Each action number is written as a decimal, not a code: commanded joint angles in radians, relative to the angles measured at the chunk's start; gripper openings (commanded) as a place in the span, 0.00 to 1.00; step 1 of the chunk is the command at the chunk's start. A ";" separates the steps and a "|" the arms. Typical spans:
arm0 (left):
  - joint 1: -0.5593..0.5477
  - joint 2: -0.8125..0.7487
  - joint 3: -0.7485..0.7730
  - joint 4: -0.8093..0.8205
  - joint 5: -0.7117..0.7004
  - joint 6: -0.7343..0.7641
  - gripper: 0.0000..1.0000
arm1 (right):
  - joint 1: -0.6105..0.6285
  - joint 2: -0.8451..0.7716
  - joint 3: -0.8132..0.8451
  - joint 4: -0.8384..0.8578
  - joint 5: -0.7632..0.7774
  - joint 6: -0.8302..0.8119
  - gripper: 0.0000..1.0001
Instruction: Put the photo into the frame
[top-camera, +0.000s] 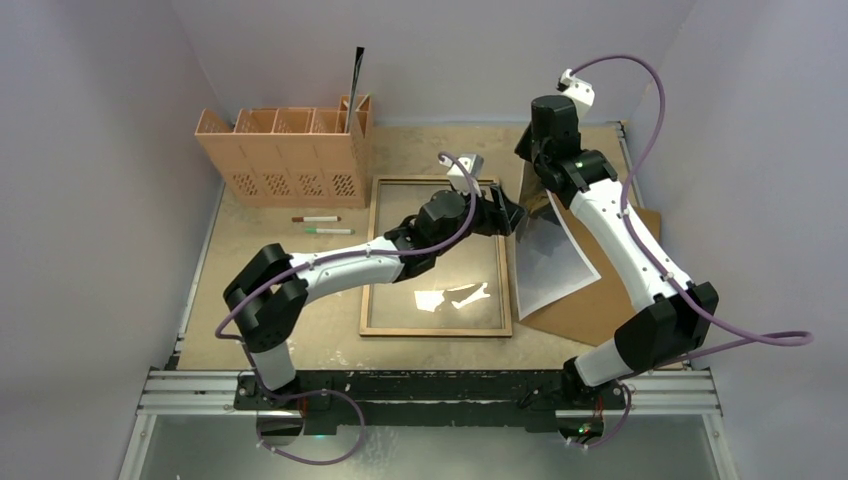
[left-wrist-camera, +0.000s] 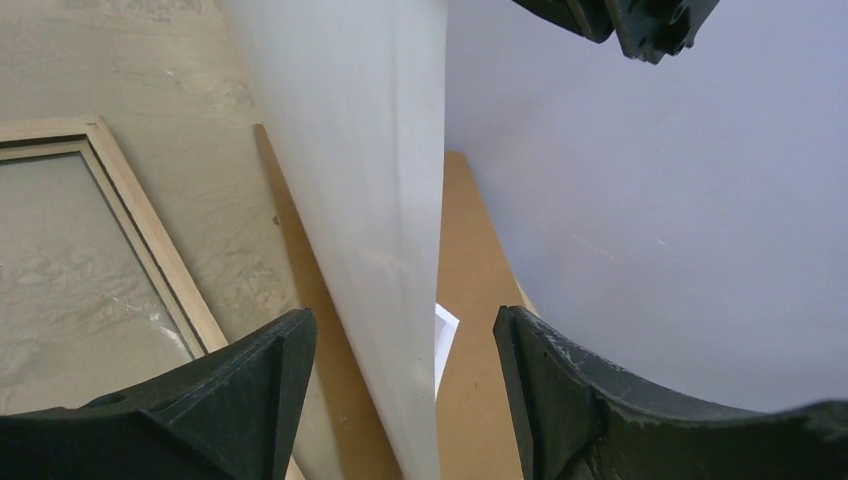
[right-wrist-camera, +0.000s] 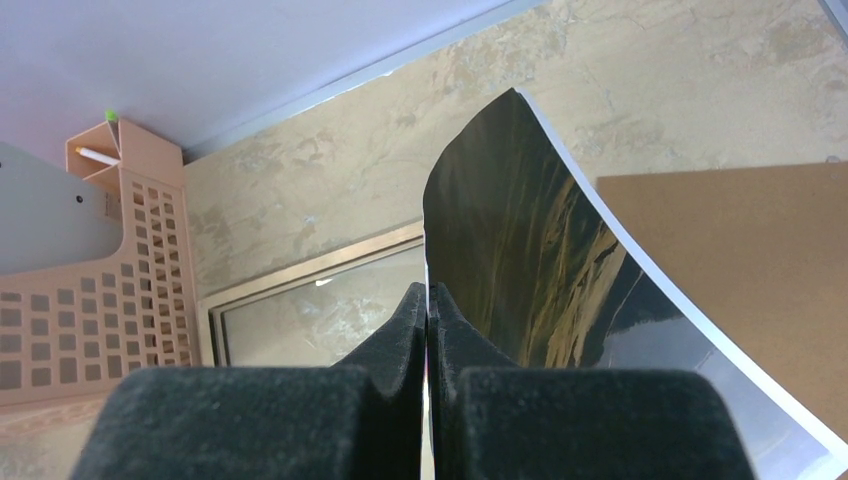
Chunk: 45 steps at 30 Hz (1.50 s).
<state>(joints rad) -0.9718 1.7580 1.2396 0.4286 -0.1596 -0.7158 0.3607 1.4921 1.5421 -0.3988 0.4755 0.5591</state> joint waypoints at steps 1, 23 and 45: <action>-0.015 0.045 0.048 0.020 0.020 -0.025 0.67 | -0.001 -0.031 0.002 0.017 -0.004 0.021 0.00; -0.060 0.154 0.238 -0.249 -0.106 -0.051 0.01 | -0.007 -0.036 0.003 -0.002 0.021 0.052 0.00; -0.045 -0.140 0.184 -0.097 -0.108 0.724 0.00 | -0.050 -0.301 0.034 0.112 -0.147 -0.017 0.68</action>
<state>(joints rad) -1.0214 1.7454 1.4418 0.1902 -0.2394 -0.2653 0.3130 1.2633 1.5341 -0.3668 0.3981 0.5808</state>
